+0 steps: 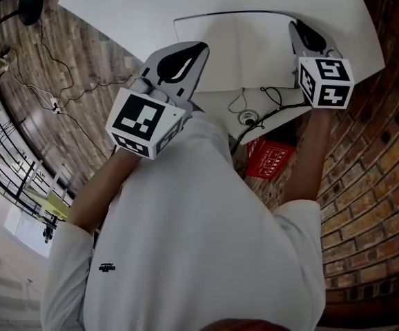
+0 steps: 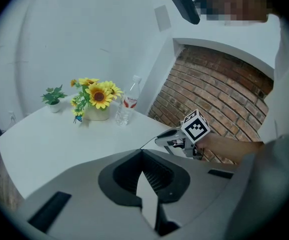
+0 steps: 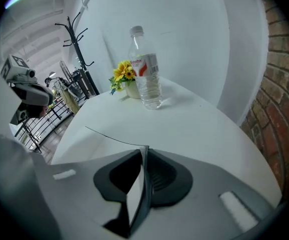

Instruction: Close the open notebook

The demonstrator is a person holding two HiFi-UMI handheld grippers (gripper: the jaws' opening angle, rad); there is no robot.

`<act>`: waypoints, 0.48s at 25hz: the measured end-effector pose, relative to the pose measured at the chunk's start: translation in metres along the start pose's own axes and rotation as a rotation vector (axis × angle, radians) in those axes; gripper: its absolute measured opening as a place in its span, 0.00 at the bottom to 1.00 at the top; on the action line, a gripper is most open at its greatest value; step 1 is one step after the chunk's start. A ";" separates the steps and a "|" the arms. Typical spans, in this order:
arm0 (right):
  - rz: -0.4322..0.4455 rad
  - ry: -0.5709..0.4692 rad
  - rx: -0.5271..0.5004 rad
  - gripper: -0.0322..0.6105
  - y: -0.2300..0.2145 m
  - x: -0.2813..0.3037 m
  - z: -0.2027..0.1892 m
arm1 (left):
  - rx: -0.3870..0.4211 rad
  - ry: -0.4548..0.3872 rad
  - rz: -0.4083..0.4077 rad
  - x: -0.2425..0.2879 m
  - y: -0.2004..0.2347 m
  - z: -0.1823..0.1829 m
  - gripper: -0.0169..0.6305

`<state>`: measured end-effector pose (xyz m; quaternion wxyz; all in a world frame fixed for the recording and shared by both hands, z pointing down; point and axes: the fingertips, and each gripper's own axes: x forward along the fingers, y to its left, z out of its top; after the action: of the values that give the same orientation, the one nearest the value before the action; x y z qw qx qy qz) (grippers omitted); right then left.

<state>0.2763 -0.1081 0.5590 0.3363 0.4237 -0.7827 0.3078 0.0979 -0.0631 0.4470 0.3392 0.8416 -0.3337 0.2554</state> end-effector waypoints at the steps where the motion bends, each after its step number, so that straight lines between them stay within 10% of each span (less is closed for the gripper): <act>1: -0.005 -0.001 -0.011 0.14 0.001 -0.003 0.003 | -0.001 0.000 -0.002 0.000 0.000 -0.001 0.04; 12: -0.118 -0.014 -0.103 0.14 0.038 -0.039 0.031 | 0.019 -0.018 -0.028 -0.024 -0.007 -0.011 0.04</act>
<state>0.2509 -0.0965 0.5031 0.3698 0.4534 -0.7734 0.2440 0.0856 -0.0414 0.4355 0.3317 0.8517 -0.3225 0.2460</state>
